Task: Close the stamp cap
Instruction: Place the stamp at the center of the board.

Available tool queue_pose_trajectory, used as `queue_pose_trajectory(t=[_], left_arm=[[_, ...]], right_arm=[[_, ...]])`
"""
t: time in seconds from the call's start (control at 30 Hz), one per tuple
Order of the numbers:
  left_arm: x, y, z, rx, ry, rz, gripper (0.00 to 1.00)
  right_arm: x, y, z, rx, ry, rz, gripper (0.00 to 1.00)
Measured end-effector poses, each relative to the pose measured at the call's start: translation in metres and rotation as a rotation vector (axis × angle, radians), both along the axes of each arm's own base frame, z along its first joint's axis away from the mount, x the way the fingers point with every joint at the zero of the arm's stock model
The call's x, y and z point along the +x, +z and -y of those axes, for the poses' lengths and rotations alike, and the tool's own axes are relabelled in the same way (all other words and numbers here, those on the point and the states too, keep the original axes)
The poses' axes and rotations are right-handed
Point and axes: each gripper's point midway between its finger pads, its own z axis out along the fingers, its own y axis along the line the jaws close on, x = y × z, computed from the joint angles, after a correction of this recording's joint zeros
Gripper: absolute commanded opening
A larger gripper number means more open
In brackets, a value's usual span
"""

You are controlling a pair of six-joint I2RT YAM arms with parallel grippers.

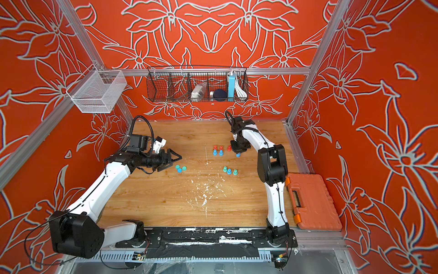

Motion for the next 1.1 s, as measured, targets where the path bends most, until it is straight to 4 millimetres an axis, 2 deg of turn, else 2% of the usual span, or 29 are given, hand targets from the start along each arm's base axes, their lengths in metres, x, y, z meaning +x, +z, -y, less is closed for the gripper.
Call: queue_pose_trajectory(t=[0.5,0.8,1.1], left_arm=[[0.003,-0.001,-0.002,0.01,0.018,0.006,0.84],[0.003,-0.001,-0.003,0.014,0.018,0.007,0.84],[0.002,-0.003,-0.004,0.028,0.016,0.007,0.84]], right_arm=[[0.016,-0.001,-0.023,-0.006,0.017,0.076,0.0],[0.019,-0.019,-0.031,-0.017,0.029,0.048,0.01],[0.019,-0.021,-0.032,-0.029,0.032,0.049,0.11]])
